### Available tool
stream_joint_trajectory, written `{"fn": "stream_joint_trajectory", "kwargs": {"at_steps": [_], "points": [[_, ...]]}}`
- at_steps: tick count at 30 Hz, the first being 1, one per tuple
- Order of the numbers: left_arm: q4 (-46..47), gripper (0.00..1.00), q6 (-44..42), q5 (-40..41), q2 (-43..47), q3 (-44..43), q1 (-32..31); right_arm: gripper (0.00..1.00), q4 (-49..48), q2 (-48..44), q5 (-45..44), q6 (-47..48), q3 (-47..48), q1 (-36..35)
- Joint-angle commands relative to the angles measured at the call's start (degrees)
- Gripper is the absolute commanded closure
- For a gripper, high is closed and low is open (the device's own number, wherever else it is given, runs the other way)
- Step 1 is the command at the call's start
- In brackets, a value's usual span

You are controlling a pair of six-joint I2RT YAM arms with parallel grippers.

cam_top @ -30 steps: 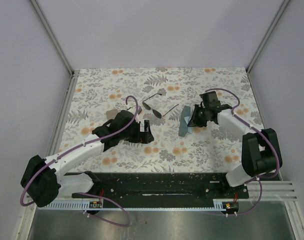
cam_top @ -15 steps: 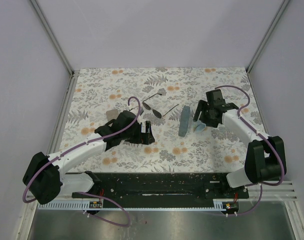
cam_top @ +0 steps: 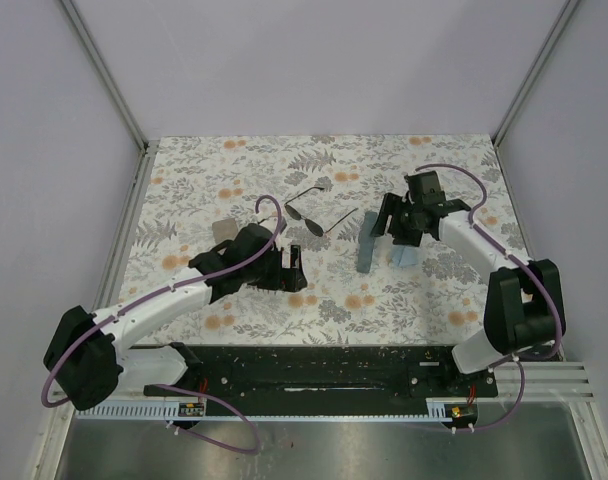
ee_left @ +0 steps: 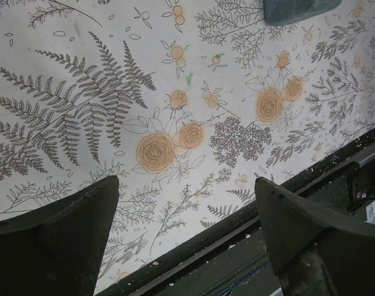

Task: Organize the sunglasses
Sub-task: Move the sunglasses case to the center of the board.

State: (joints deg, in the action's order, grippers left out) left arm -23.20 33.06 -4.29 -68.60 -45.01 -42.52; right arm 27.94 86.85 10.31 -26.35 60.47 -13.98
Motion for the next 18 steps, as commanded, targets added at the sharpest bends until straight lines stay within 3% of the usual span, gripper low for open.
{"fn": "stream_joint_trajectory", "kwargs": {"at_steps": [1,7,12,15,18], "points": [[0.61,0.06,0.52,2.53,1.54,-2.97,-0.46,0.25,-2.11,2.62,3.06,1.39,4.74,-2.01],[0.44,0.06,0.60,3.94,2.06,-3.85,-0.46,0.19,0.18,9.12,-2.30,0.86,9.14,-6.14],[-0.70,0.06,-0.27,4.12,2.33,-4.12,-0.54,0.25,2.02,12.38,-8.88,-0.37,10.64,-7.47],[-0.97,0.06,-0.63,4.03,2.24,-4.03,-0.54,0.39,2.38,13.61,-12.22,-0.37,10.64,-7.82],[-1.06,0.06,-0.89,4.03,2.24,-3.94,-0.54,0.64,2.55,13.96,-10.84,0.16,10.20,-7.91]]}}
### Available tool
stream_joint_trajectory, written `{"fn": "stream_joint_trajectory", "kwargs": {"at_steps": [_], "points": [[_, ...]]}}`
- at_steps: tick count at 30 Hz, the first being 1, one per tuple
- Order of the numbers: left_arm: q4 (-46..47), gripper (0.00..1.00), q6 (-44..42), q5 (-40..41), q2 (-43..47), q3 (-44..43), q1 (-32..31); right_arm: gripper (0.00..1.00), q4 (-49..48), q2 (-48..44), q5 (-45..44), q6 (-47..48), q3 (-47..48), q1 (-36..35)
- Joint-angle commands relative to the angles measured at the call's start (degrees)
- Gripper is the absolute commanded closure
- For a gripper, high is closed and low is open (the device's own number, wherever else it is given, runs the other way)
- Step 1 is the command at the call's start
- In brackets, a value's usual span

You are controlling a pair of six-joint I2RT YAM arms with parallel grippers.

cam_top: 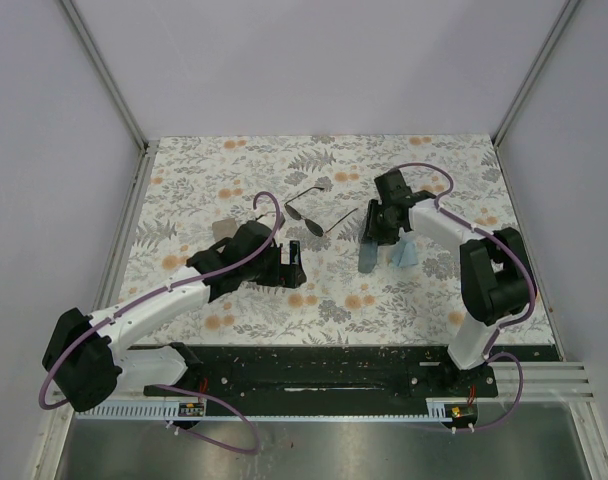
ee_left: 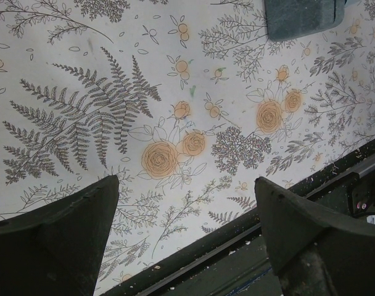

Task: Organize the sunglasses
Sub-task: Move the sunglasses case to the center of the board.

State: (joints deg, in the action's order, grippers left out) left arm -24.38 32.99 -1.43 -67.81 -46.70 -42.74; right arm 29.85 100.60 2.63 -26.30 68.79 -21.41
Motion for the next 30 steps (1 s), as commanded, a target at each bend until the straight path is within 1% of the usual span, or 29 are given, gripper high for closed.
{"fn": "stream_joint_trajectory", "kwargs": {"at_steps": [1,3,5,7,9,10,12,13,14,15,16,17,23,27,30], "points": [[0.12,0.05,-0.83,1.17,1.54,-2.26,-0.24,0.71,0.13,-0.40,-2.81,0.20,1.43,-0.56],[0.12,0.05,-0.83,1.17,1.45,-2.08,-0.32,0.81,-2.15,-1.98,2.70,0.81,-0.23,-1.18],[0.30,0.05,-0.74,1.17,1.54,-1.91,-0.24,0.88,-4.69,-3.56,9.37,0.56,-1.81,-1.97],[0.91,0.05,-0.48,1.25,1.63,-1.47,-0.24,0.88,-8.64,-4.44,17.98,-0.93,-3.74,-3.11],[1.44,0.05,-0.21,1.17,1.54,-1.20,-0.32,0.86,-11.55,-4.88,23.19,-2.17,-4.89,-4.95],[1.62,0.05,-0.12,1.17,1.45,-1.12,-0.24,0.77,-12.09,-5.06,24.08,-2.35,-5.68,-5.92],[1.62,0.05,-0.12,1.17,1.45,-1.03,-0.32,0.43,-11.66,-5.58,23.13,-3.40,-7.00,-6.28],[1.70,0.05,-0.03,1.17,1.54,-0.94,-0.24,0.30,-11.13,-6.11,20.51,-3.84,-7.96,-6.28],[1.53,0.05,-0.12,1.17,1.54,-0.85,-0.24,0.24,-10.08,-6.64,17.26,-4.19,-8.50,-6.28],[1.62,0.05,-0.12,1.17,1.80,-0.76,-0.32,0.22,-8.16,-7.16,13.05,-4.19,-8.68,-6.28],[1.62,0.05,-0.12,1.25,1.98,-0.68,-0.24,0.22,-6.66,-7.34,8.92,-3.67,-8.76,-6.28],[1.62,0.05,-0.21,1.26,2.07,-0.59,-0.32,0.24,-4.82,-7.43,6.62,-3.32,-8.59,-6.28],[1.44,0.06,-0.56,1.17,2.24,-0.06,-0.32,0.48,3.63,-4.97,-4.98,-0.24,-6.13,-6.28],[1.44,0.05,-0.47,1.17,2.42,0.29,-0.24,0.60,5.39,-5.58,-9.04,0.20,-5.87,-6.28],[1.44,0.05,-0.65,1.17,2.51,0.47,-0.24,0.63,7.59,-5.94,-11.85,0.29,-4.90,-6.19]]}}
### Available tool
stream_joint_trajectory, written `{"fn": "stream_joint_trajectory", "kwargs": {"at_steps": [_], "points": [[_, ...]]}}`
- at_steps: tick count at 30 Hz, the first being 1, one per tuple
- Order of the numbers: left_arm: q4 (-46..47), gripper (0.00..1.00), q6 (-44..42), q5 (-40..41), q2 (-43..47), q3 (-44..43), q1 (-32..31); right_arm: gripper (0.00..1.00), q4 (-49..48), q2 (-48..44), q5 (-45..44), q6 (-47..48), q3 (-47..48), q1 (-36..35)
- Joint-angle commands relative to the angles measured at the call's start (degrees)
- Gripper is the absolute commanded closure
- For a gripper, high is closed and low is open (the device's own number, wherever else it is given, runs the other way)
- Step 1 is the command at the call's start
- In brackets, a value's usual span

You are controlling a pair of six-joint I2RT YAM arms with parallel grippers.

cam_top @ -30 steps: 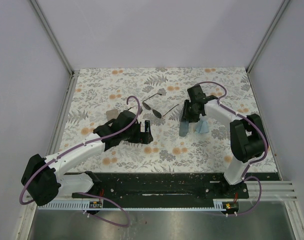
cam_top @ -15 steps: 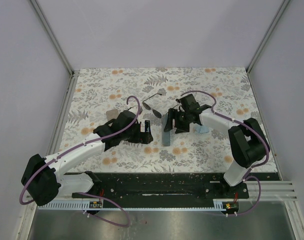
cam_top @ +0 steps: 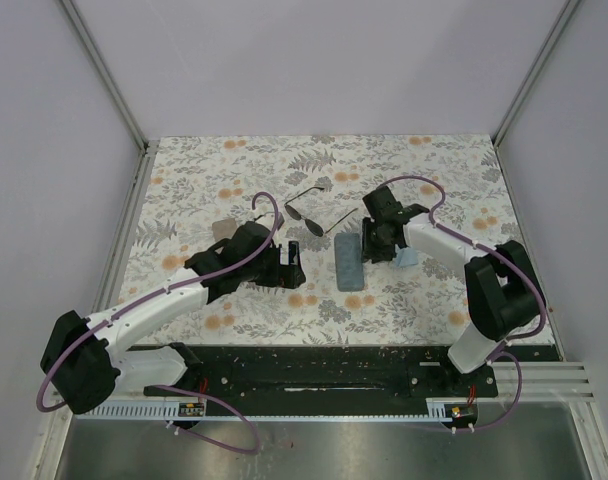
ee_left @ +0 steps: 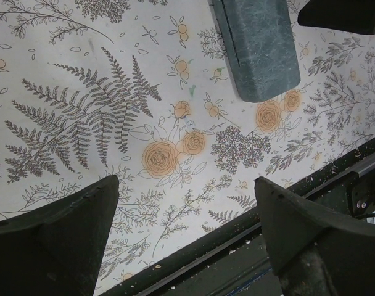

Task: Organize the sunglasses
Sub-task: Move the sunglasses case to the center of the board, then pick up the sunglasses case from the center of the board.

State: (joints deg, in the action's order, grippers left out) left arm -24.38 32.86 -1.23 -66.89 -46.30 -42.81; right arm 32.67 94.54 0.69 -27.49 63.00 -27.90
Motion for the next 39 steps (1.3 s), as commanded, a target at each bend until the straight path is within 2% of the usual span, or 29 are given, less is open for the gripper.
{"fn": "stream_joint_trajectory", "kwargs": {"at_steps": [1,3,4,6,7,9,20,29,39], "points": [[1.44,0.05,-0.61,1.06,1.50,0.07,-0.17,0.64,5.21,0.12,-10.61,1.56,1.33,0.22],[1.35,0.06,-0.61,0.97,1.50,0.07,-0.17,0.62,5.57,-0.50,-9.93,1.64,2.03,0.21],[1.35,0.05,-0.61,1.06,1.68,-0.01,-0.17,0.54,5.31,-0.93,-8.35,1.73,2.21,0.21],[1.44,0.05,-0.69,1.06,1.59,0.07,-0.17,0.26,3.64,-2.25,-5.10,1.21,2.13,-0.05],[1.53,0.05,-0.78,0.97,1.59,0.07,-0.26,0.18,2.59,-2.87,-4.30,0.51,1.69,-0.40],[1.53,0.05,-0.78,0.97,1.59,0.07,-0.17,0.13,1.53,-3.92,-3.33,-0.46,1.60,-0.75],[1.79,0.05,-0.96,0.97,1.94,0.16,-0.17,0.16,2.40,2.66,-6.14,-3.54,7.66,-5.93],[1.35,0.05,-1.05,0.97,3.08,1.04,-0.17,0.11,6.09,9.16,-12.46,-3.72,13.98,-9.36],[1.35,0.05,-1.22,0.97,3.08,0.95,-0.26,0.21,9.35,13.30,-17.21,-3.01,15.84,-10.77]]}}
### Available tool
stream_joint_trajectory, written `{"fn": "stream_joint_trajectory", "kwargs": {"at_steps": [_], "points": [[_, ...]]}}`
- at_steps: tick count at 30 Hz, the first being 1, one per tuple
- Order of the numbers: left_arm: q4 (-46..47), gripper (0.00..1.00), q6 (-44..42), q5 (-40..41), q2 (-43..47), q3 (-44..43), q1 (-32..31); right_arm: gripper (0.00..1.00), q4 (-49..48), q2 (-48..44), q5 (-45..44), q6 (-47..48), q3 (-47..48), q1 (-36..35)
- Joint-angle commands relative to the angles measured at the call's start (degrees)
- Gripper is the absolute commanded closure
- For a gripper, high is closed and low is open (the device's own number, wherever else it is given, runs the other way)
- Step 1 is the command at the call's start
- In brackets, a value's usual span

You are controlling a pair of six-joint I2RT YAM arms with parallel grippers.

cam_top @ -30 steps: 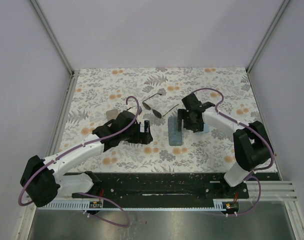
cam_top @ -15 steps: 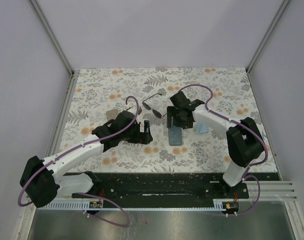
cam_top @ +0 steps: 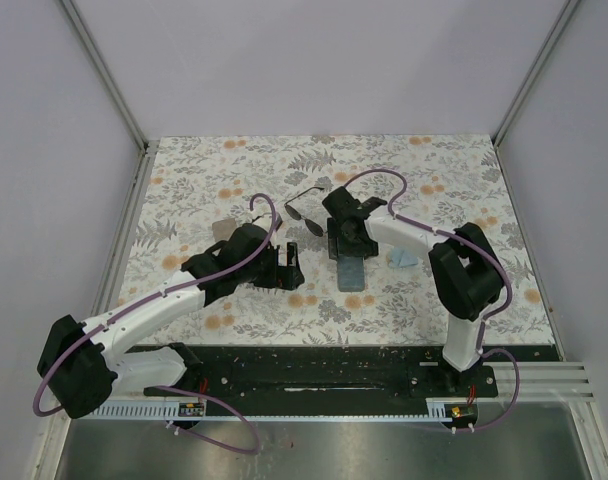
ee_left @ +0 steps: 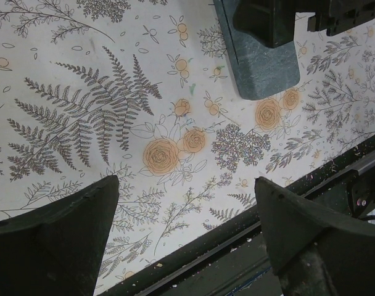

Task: Organize the sunglasses
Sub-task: Pick up the sunglasses case from the center of the board.

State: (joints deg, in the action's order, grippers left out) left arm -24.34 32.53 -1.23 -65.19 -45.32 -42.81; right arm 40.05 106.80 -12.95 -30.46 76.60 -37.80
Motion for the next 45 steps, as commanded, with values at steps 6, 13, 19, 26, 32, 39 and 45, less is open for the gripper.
{"fn": "stream_joint_trajectory", "kwargs": {"at_steps": [6,13,19,26,32,39,45], "points": [[1.40,0.05,-0.89,0.97,1.38,-0.03,-0.17,0.22,1.87,2.18,-3.40,0.31,2.68,-1.05],[1.22,0.05,-0.89,0.97,1.38,-0.12,-0.17,0.31,1.87,3.06,-3.22,0.66,3.21,-1.31],[1.31,0.05,-0.98,0.97,1.29,-0.21,-0.26,0.23,2.05,4.11,-3.05,0.93,3.47,-1.22],[1.40,0.05,-0.98,1.06,1.03,-0.12,-0.17,0.22,1.96,4.73,-3.31,1.10,3.82,-1.22],[1.31,0.05,-0.98,0.97,1.12,0.06,-0.26,0.23,1.87,4.56,-3.49,1.01,3.82,-1.31],[1.31,0.05,-0.98,1.06,1.03,0.06,-0.26,0.38,1.87,4.20,-3.57,0.93,3.91,-1.31],[1.31,0.05,-0.98,0.97,0.85,-0.03,-0.17,0.14,1.96,2.18,-3.39,1.02,3.56,-1.31]]}}
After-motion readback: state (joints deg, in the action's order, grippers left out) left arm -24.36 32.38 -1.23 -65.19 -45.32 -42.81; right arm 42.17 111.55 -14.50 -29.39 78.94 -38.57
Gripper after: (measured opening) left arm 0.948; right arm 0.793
